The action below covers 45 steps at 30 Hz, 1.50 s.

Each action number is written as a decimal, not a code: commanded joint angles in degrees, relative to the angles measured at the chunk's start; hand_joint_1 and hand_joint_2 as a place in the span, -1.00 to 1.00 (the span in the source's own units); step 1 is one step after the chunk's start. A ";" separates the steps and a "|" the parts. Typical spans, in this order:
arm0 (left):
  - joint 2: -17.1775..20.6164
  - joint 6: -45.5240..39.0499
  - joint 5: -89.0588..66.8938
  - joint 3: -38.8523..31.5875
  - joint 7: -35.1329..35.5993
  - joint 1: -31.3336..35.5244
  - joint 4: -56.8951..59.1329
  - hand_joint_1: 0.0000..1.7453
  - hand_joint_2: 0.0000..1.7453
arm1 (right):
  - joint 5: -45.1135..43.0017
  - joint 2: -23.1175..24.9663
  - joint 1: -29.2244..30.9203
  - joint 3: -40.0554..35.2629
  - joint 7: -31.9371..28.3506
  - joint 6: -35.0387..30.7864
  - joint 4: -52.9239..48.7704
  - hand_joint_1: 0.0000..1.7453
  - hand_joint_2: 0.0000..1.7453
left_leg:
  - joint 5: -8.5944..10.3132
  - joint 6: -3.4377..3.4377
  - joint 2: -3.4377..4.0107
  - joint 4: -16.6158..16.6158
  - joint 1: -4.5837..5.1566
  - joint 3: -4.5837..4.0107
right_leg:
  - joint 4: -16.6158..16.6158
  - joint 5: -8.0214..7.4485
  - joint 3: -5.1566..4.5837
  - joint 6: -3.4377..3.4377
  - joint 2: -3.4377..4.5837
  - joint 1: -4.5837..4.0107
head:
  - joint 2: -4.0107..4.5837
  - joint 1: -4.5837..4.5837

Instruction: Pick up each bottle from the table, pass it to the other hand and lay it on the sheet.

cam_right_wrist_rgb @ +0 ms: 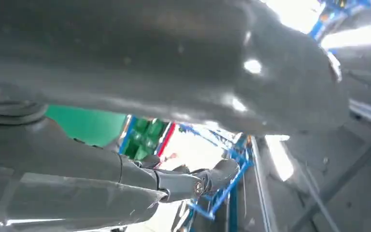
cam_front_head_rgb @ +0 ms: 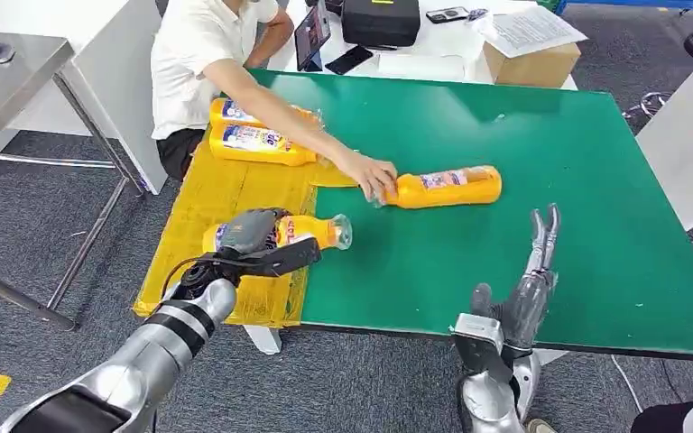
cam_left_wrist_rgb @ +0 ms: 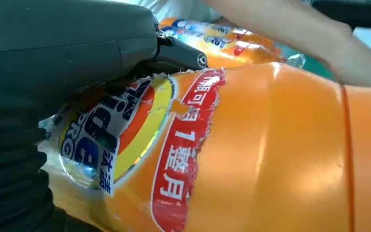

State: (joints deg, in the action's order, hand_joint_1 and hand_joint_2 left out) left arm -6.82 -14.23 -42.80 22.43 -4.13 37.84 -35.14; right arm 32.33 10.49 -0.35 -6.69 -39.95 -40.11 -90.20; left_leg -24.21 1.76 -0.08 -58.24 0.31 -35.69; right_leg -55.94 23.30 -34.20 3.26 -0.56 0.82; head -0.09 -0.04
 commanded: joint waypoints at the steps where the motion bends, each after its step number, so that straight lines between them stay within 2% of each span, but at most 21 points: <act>1: -0.62 1.15 2.71 -2.35 0.63 7.00 11.43 -1.00 1.00 | -2.49 -4.00 2.47 -3.72 -0.05 0.11 6.54 -1.00 -1.00 | -0.13 -0.11 0.07 0.00 -0.09 0.28 | 0.05 0.08 0.29 -0.12 0.10 -0.09 | 0.00 0.00; 14: -2.53 4.04 7.11 -5.58 -1.81 7.49 11.38 -1.00 1.00 | -2.61 -4.26 2.82 -3.23 -0.05 0.11 6.56 -1.00 -1.00 | -0.07 -0.08 0.01 0.01 -0.05 0.15 | 0.03 0.04 0.16 -0.09 0.09 -0.04 | 0.00 0.00; 19: -3.00 8.18 10.32 -6.63 -3.76 6.73 10.89 -1.00 1.00 | -2.15 -4.71 3.00 -3.14 -0.05 0.11 6.97 -1.00 -1.00 | -0.10 -0.11 -0.03 0.02 -0.05 0.23 | 0.03 0.08 0.25 -0.12 0.06 -0.05 | 0.00 0.00; 20: -3.05 9.04 10.80 -6.59 -4.07 6.57 10.90 -1.00 1.00 | -2.03 -4.75 2.99 -3.03 -0.05 0.11 6.92 -1.00 1.00 | -0.09 -0.10 -0.02 0.01 -0.05 0.19 | 0.03 0.06 0.21 -0.10 0.06 -0.05 | 0.00 0.00; 24: -3.99 7.87 12.50 -6.84 -7.26 5.36 8.81 -1.00 1.00 | -1.98 -4.87 2.41 -2.33 -0.05 0.11 6.21 -1.00 1.00 | -0.11 -0.11 0.01 0.01 -0.05 0.25 | 0.03 0.07 0.25 -0.12 0.10 -0.05 | 0.00 0.02; 30: -4.92 6.58 13.12 -7.01 -8.45 4.86 7.21 -1.00 1.00 | -2.04 -4.96 2.11 -2.19 -0.05 0.11 5.88 -1.00 1.00 | -0.04 -0.07 -0.06 0.03 -0.03 0.10 | 0.06 0.03 0.13 -0.07 0.02 -0.03 | 0.00 0.00; 31: -8.37 -0.99 19.28 -9.68 -17.76 -0.47 -3.61 -1.00 1.00 | -3.30 -4.98 1.45 -2.35 -0.05 0.11 6.73 -1.00 1.00 | -0.09 -0.10 -0.06 0.02 -0.05 0.23 | 0.05 0.08 0.25 -0.11 0.03 -0.05 | 0.00 0.02; 32: -8.89 -1.17 20.69 -9.90 -18.59 -1.48 -5.52 -1.00 1.00 | -3.87 -5.17 1.40 -2.64 -0.05 0.11 6.82 -1.00 1.00 | -0.07 -0.07 -0.12 0.03 -0.02 0.15 | 0.05 0.07 0.21 -0.07 -0.03 -0.02 | 0.00 0.02; 33: -12.96 -0.49 36.08 -11.77 -24.00 -9.84 -20.41 -1.00 1.00 | -14.26 -6.78 1.12 -6.22 -0.05 1.42 9.27 -1.00 1.00 | -0.10 -0.08 -0.16 0.03 -0.03 0.20 | 0.06 0.12 0.25 -0.09 -0.08 -0.03 | 0.00 0.00; 34: -13.18 -0.74 41.41 -10.19 -24.23 -12.74 -25.46 -1.00 1.00 | -13.40 -7.32 1.10 -6.70 -0.05 0.11 10.00 -1.00 1.00 | -0.15 -0.09 -0.20 0.01 -0.05 0.26 | 0.10 0.15 0.35 -0.09 -0.11 -0.05 | 0.00 0.00; 35: -12.70 -3.09 46.38 -5.86 -22.41 -17.24 -33.34 -1.00 1.00 | -7.49 -7.04 0.66 -5.35 -0.05 0.11 11.25 -1.00 1.00 | -0.11 -0.06 -0.26 0.08 -0.02 0.24 | 0.16 0.13 0.34 -0.06 -0.16 -0.02 | 0.00 0.00; 36: -11.92 -4.47 46.83 -3.74 -21.22 -19.03 -36.39 -1.00 1.00 | -7.44 -7.17 0.33 -5.26 -0.05 0.11 10.92 -1.00 1.00 | -0.10 -0.04 -0.17 0.11 0.00 0.22 | 0.17 0.10 0.29 -0.04 -0.08 0.00 | 0.00 0.00; 38: -11.92 -4.47 46.83 -3.74 -21.22 -19.03 -36.39 -1.00 1.00 | -7.44 -7.17 0.33 -5.26 -0.05 0.11 10.92 -1.00 1.00 | -0.26 -0.06 0.05 0.08 0.02 0.39 | 0.15 0.16 0.41 -0.08 0.13 0.01 | 0.00 0.00; 39: -10.79 -4.84 47.97 -3.03 -20.95 -19.01 -36.78 -1.00 1.00 | -7.91 -7.64 0.31 -5.38 -0.05 0.11 10.80 -1.00 1.00 | -0.24 -0.10 0.06 0.05 0.04 0.21 | 0.10 0.09 0.20 -0.06 0.15 0.03 | 0.00 0.00; 43: -10.12 -5.12 49.03 -2.85 -21.08 -18.04 -35.80 -1.00 1.00 | -7.71 -7.42 0.51 -5.31 -0.05 0.11 11.05 -1.00 1.00 | -0.19 -0.11 -0.08 0.03 0.02 0.08 | 0.12 0.09 0.08 -0.07 0.02 0.00 | 0.00 0.00; 44: -10.68 -4.61 55.78 -3.08 -23.41 -18.59 -36.65 -1.00 1.00 | 2.72 -5.91 0.29 -1.40 -0.05 0.11 11.65 -1.00 1.00 | -0.24 -0.16 -0.02 0.03 -0.01 0.22 | 0.10 0.13 0.20 -0.13 0.08 -0.02 | 0.00 0.00; 45: -9.33 -5.27 60.91 0.09 -22.63 -19.64 -39.36 -1.00 1.00 | 13.08 -4.67 0.65 3.36 -0.05 0.11 13.85 -1.00 1.00 | -0.20 -0.11 -0.03 0.04 0.00 0.13 | 0.11 0.10 0.11 -0.09 0.07 -0.01 | 0.00 -0.02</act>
State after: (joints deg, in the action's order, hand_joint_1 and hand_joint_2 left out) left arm -18.14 -18.97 4.94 17.61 -25.70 21.35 -64.65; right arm 24.59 4.74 -0.99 -10.58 -39.95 -39.80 -83.54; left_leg -24.37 1.74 -0.17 -58.24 0.33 -35.75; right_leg -55.88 23.38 -34.25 3.27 -0.58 0.83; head -0.09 -0.07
